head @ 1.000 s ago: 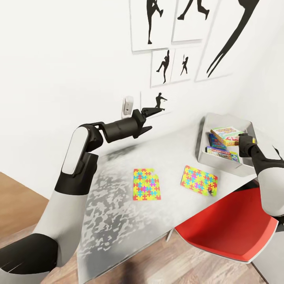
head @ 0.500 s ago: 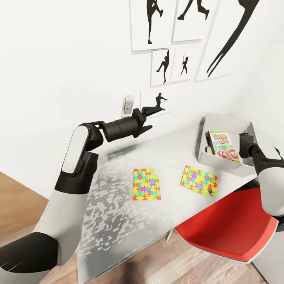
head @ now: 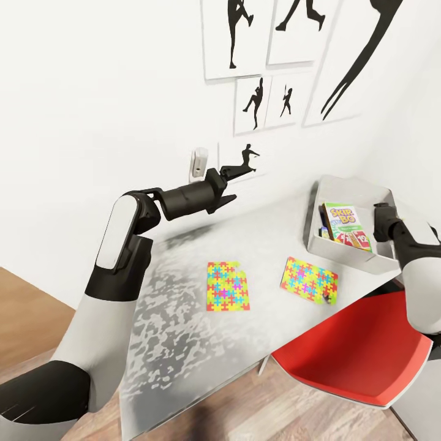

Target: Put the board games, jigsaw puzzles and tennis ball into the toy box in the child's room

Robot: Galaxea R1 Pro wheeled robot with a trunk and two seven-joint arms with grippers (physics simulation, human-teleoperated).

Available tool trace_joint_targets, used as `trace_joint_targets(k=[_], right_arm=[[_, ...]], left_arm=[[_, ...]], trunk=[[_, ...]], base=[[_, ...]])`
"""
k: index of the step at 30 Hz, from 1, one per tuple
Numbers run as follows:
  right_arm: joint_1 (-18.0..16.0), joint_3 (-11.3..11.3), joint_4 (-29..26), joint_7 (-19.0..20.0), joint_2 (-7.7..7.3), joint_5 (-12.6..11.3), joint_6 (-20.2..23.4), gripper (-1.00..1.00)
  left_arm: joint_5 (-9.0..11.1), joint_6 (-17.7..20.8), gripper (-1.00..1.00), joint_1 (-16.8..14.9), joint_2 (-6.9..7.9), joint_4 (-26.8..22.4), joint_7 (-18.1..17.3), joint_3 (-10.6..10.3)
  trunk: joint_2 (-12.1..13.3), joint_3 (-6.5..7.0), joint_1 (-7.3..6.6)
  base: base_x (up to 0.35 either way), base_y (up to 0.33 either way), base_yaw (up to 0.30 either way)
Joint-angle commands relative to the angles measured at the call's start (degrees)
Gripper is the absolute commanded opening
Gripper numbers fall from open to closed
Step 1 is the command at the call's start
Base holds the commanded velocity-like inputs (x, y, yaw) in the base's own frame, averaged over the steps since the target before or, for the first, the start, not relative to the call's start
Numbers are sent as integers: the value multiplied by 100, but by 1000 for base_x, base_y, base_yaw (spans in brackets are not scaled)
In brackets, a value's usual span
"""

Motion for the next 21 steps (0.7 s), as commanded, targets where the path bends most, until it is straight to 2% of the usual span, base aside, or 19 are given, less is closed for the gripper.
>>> trace_joint_targets(k=[1,5,11,13,16,18,19,20,21], right_arm=[[-4,-19,-12,-32,1,-28,25,100],[-1,-11,-196,-61,-1,-8,96,100],[26,7,-538,-111,-26,28,555,100],[42,15,-750,-201,-82,79,980,100],[48,18,-870,-273,-120,113,1230,100],[64,20,-1136,-434,-210,170,1797,100],[64,20,-1136,-434,-210,170,1797,100],[76,19,-1277,-501,-263,193,2107,100],[76,19,-1277,-501,-263,193,2107,100]], left_arm=[[60,7,100,-5,-2,-3,60,3],[60,7,100,-5,0,-3,60,5],[58,5,100,7,2,-1,60,9],[54,5,100,35,7,1,60,10],[50,5,100,57,12,2,60,11],[37,5,100,131,21,5,62,11],[37,5,100,131,21,5,62,11],[24,5,100,181,25,7,63,10],[24,5,100,181,25,7,63,10]], trunk=[[-10,-10,3],[-10,-10,3],[-10,-10,3],[-10,-10,3],[-10,-10,3],[-10,-10,3],[-10,-10,3],[-10,-10,3],[-10,-10,3]], base=[[0,0,0],[0,0,0],[0,0,0],[0,0,0],[0,0,0],[0,0,0],[0,0,0],[0,0,0],[0,0,0]])
